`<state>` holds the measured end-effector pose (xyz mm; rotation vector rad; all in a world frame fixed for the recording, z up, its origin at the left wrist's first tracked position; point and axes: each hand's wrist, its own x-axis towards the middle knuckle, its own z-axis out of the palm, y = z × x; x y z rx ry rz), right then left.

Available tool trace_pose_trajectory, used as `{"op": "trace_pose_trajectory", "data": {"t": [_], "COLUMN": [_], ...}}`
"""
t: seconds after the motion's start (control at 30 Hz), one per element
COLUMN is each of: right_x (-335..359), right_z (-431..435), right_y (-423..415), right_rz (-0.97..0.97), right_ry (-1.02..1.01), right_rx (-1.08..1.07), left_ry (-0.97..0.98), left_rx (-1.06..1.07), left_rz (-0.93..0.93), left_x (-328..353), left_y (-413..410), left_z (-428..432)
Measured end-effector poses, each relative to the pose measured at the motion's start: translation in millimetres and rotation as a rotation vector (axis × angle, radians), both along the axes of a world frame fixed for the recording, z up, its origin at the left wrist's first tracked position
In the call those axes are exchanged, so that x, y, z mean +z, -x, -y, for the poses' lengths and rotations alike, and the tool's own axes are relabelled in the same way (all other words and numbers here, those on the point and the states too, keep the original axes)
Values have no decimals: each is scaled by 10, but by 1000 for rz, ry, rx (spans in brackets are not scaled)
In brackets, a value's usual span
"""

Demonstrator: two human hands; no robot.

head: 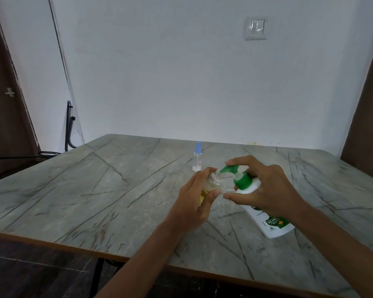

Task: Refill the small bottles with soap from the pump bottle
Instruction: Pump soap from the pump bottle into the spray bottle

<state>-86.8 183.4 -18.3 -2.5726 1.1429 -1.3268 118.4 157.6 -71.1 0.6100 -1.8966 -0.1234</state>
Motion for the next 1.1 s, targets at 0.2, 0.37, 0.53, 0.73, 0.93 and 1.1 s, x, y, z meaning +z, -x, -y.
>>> {"op": "trace_pose_trajectory", "data": {"t": [0.2, 0.37, 0.53, 0.73, 0.93, 1.1], "right_x": [7, 8, -20, -37, -26, -6], "right_z": [9, 32, 55, 52, 51, 49], "right_y": [-7, 5, 11, 22, 5, -11], "right_rz": [55, 19, -73, -105, -112, -46], "right_ry": [5, -10, 44, 89, 78, 30], "right_rx": [24, 12, -29, -45, -43, -11], "left_ry": [7, -7, -18, -11, 2, 6], "left_rx": [-13, -15, 2, -15, -11, 0], "left_rz": [30, 46, 16, -14, -22, -9], "left_x": [-39, -42, -34, -16, -8, -19], "left_y": [3, 12, 12, 18, 21, 4], "left_z": [24, 43, 50, 27, 22, 19]}}
